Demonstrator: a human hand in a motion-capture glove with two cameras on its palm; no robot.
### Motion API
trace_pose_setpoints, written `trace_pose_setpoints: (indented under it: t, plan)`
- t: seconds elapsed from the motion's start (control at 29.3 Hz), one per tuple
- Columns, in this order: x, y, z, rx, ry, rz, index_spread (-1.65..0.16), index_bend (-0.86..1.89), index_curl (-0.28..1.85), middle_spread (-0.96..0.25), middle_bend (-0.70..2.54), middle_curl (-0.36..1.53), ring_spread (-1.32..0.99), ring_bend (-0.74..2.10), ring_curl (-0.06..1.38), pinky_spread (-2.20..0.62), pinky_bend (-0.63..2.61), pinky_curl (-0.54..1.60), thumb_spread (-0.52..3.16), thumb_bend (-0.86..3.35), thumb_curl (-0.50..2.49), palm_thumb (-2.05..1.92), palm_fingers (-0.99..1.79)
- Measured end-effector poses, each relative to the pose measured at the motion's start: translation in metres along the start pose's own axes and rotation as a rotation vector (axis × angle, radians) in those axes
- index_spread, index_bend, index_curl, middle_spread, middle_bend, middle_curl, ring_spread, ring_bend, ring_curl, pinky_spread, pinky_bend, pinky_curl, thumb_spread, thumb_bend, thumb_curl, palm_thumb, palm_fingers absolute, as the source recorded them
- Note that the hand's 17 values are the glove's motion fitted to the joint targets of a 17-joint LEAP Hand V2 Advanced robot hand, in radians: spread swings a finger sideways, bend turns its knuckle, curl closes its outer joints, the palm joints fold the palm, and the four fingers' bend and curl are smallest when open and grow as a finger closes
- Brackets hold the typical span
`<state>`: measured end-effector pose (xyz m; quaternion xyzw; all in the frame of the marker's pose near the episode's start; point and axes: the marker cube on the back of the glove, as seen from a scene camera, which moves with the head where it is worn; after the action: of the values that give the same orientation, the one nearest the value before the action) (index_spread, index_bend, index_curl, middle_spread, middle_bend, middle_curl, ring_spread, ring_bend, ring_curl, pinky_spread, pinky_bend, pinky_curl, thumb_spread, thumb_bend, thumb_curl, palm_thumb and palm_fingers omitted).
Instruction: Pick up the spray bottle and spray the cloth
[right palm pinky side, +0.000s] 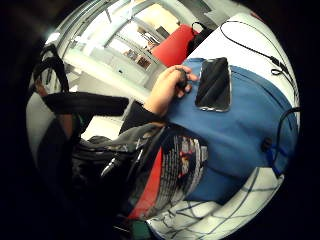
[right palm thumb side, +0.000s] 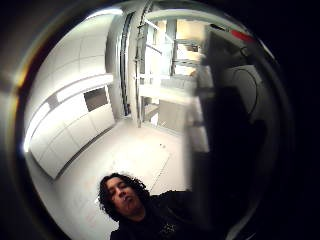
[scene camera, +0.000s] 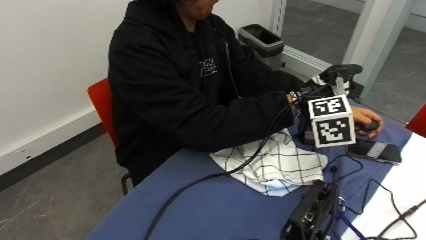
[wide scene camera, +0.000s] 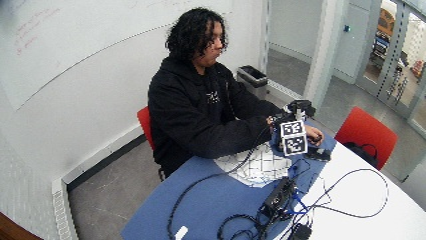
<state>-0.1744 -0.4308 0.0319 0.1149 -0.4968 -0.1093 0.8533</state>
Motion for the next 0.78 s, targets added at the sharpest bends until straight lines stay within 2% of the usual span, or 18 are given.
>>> trace_pose_setpoints:
  t: [0.78]
  plan:
    - [0.0084, 0.0029, 0.0052, -0.012, -0.042, 0.06, -0.27, 0.29, 0.72, -0.2, 0.64, 0.64, -0.21, 0.7, 0.53, -0.27, 0.48, 0.47, 0.53, -0.02, 0.99, 0.98, 1.31]
